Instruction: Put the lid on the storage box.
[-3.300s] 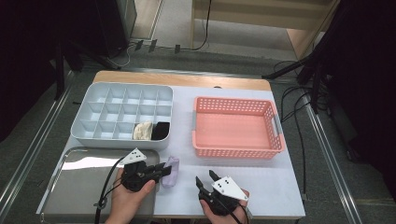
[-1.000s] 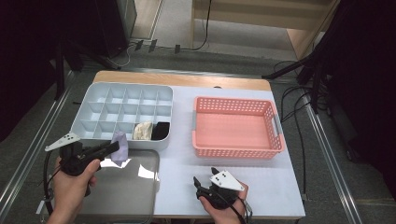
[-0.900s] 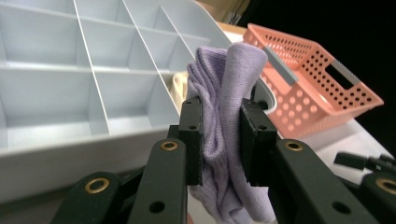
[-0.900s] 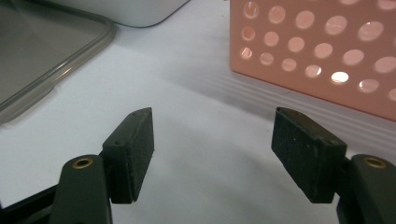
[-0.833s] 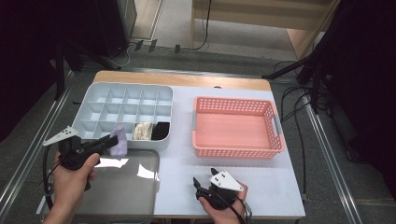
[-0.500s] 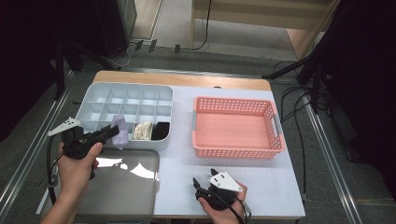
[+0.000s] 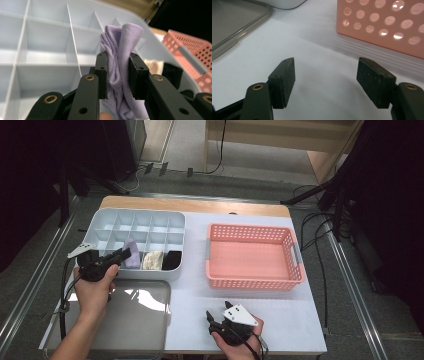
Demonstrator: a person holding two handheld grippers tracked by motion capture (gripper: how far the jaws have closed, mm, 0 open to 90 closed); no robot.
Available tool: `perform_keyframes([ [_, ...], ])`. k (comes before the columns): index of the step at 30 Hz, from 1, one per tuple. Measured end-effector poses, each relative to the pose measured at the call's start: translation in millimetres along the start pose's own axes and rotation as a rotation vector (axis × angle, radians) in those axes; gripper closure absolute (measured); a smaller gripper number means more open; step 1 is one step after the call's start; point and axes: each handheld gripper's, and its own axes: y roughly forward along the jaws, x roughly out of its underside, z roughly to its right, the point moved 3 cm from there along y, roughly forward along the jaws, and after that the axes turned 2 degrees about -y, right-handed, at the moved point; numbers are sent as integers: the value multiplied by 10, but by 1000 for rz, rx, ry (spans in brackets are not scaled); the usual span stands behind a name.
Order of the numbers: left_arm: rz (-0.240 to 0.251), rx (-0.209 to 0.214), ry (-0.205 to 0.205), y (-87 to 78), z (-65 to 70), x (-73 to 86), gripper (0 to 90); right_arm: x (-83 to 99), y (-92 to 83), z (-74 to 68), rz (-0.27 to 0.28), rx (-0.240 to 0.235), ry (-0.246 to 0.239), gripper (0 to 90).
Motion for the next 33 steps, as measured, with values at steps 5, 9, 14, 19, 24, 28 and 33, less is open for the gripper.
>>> perform_keyframes([
  [5, -35, -39, 7, -12, 38, 4, 694, 2, 1, -2, -1, 0, 1, 316],
  [9, -76, -57, -6, -33, 22, 19, 674, 3, -1, 1, -1, -1, 9, 316],
  [14, -145, -67, 48, 11, 35, 77, 689, 3, 2, 2, -1, 1, 5, 318],
  [19, -139, -39, 30, 6, 45, 67, 558, 4, -1, 2, -1, 3, 3, 317],
  [24, -105, -17, 19, -71, 74, 47, 473, 5, -3, 4, 1, 4, 4, 317],
  [28, -63, -6, 47, -185, 111, 52, 557, 4, -4, -3, 3, 13, -7, 318],
  [33, -18, 3, 80, -345, 153, 121, 575, -7, 1, -56, 9, 36, -40, 326],
])
